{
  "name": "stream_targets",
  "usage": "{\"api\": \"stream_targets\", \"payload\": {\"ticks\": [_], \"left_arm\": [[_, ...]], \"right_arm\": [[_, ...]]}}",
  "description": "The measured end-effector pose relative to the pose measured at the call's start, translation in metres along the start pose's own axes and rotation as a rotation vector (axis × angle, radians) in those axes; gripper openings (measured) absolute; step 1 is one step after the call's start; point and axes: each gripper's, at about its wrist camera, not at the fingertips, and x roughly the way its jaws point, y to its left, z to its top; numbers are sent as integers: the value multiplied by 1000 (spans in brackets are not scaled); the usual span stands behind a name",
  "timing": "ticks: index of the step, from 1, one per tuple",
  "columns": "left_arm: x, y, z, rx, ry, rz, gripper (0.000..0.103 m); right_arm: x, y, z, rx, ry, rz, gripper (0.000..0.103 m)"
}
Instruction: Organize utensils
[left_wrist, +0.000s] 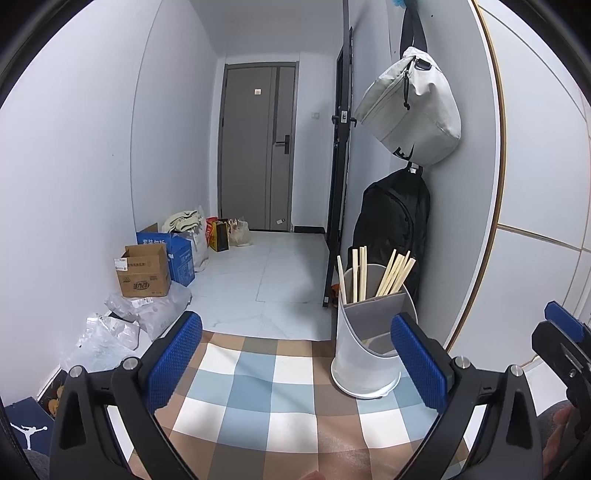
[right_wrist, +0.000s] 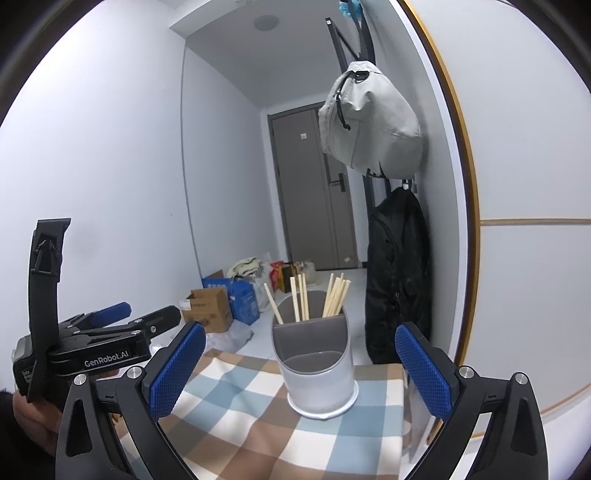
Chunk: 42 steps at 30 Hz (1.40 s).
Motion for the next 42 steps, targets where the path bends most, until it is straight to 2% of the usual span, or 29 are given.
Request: {"api": "stream_targets", "payload": {"ticks": [42], "left_arm": [[0, -7, -2, 10, 12, -10, 100]], "right_arm": [[1, -2, 0, 4, 8, -18, 103]]}}
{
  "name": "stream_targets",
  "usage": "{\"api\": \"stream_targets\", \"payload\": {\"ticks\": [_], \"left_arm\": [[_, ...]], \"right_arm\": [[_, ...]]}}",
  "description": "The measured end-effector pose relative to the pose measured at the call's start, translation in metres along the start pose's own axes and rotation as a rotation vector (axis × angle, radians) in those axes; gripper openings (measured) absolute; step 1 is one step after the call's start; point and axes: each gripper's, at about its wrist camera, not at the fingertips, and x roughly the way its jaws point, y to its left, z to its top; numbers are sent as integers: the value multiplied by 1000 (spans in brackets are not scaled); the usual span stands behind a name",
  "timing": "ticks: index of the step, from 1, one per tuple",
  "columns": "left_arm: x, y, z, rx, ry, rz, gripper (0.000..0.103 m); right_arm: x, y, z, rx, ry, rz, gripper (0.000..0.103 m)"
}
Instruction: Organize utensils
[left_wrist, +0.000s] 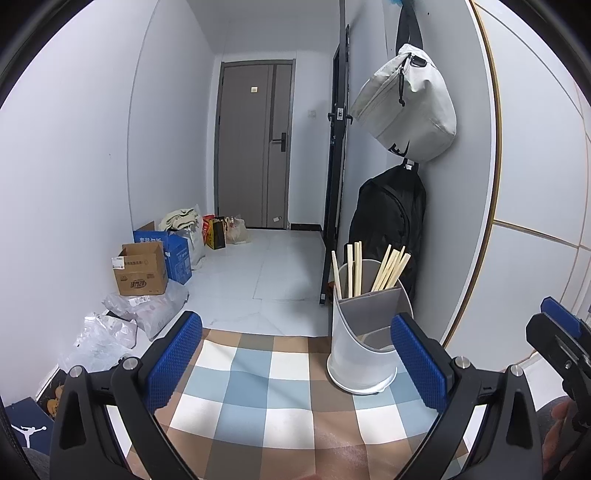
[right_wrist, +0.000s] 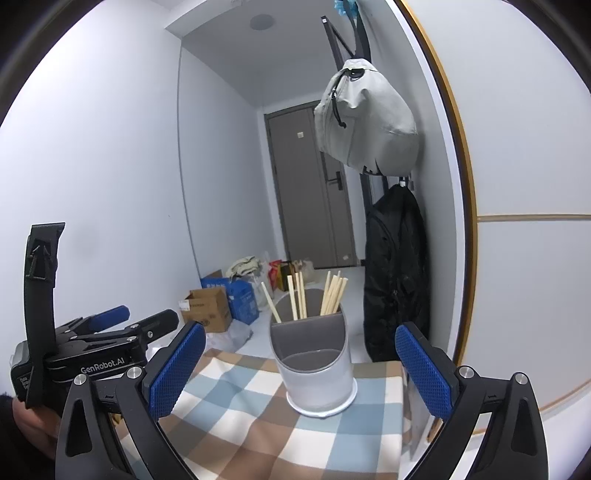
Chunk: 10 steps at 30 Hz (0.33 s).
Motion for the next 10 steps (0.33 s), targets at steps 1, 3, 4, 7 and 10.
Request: {"api": "stream_targets", "payload": {"ticks": [1, 3, 4, 7, 10], "left_arm": [[0, -1, 0, 2, -1, 0, 100], [0, -1, 0, 3, -3, 0, 100], [0, -1, 0, 3, -3, -1, 100], [0, 0, 0, -4, 2, 2, 100], [3, 2, 1, -19, 9, 3, 100]], "right_arm": [[0, 0, 0, 1, 0, -1, 103], [0, 0, 0, 7, 1, -1, 103], [1, -1, -1, 10, 1, -2, 103], [1, -2, -1, 15, 5, -3, 103], [1, -1, -1, 13, 7, -2, 103]]}}
